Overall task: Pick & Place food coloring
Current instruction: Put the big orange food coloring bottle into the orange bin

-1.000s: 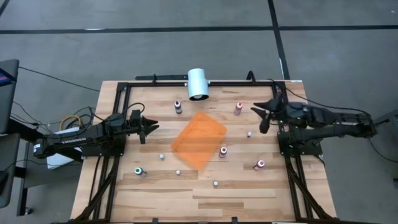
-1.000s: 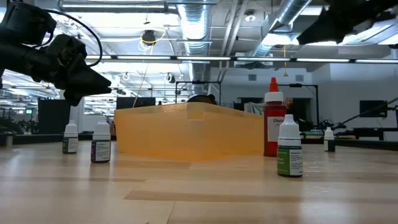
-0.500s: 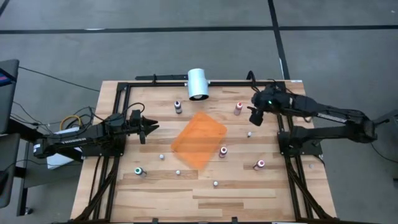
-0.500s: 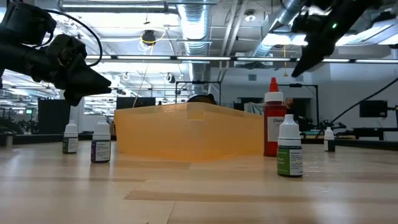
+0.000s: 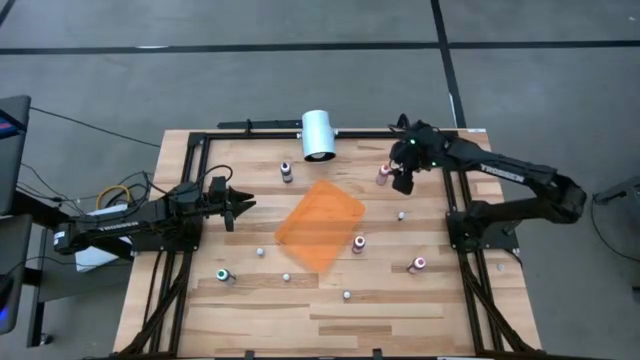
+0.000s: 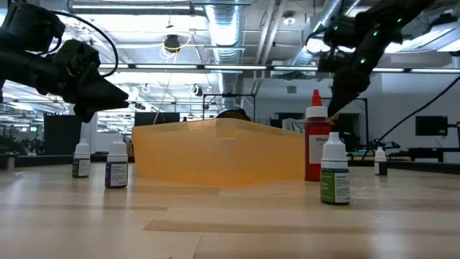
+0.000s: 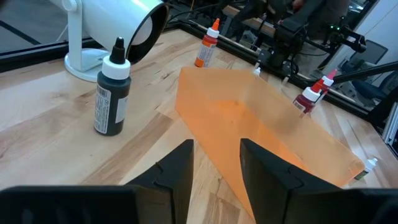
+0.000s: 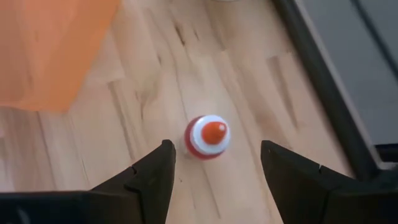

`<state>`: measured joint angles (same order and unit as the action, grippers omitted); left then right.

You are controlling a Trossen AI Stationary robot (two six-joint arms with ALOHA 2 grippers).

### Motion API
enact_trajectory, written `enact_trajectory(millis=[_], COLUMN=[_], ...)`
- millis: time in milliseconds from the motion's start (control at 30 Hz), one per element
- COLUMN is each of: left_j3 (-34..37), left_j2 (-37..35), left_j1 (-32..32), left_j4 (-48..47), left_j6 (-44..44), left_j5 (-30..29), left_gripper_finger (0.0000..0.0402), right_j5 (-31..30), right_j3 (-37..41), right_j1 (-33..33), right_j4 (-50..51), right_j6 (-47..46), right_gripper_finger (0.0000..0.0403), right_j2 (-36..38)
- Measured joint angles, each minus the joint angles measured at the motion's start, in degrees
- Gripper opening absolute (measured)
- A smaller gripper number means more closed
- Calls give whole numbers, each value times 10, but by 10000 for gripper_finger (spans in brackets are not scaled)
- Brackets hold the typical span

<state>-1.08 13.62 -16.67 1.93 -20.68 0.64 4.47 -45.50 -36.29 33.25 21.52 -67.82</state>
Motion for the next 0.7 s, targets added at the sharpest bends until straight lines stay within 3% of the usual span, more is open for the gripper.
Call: enact_trajectory(millis=[333, 700], left_j3=[0, 0], left_j2=[0, 0], left_j1=[0, 0], left_j4=[0, 0], left_j6=[0, 0], left_j5=[0, 0], left_gripper_finger=[122, 122], right_j5=[16, 16], right_j3=[0, 0], right_j1=[-1, -1], right_j4=[-33, -58], right_j6=[14, 12], right_gripper_finger=[225, 219], right_j2=[-83, -98])
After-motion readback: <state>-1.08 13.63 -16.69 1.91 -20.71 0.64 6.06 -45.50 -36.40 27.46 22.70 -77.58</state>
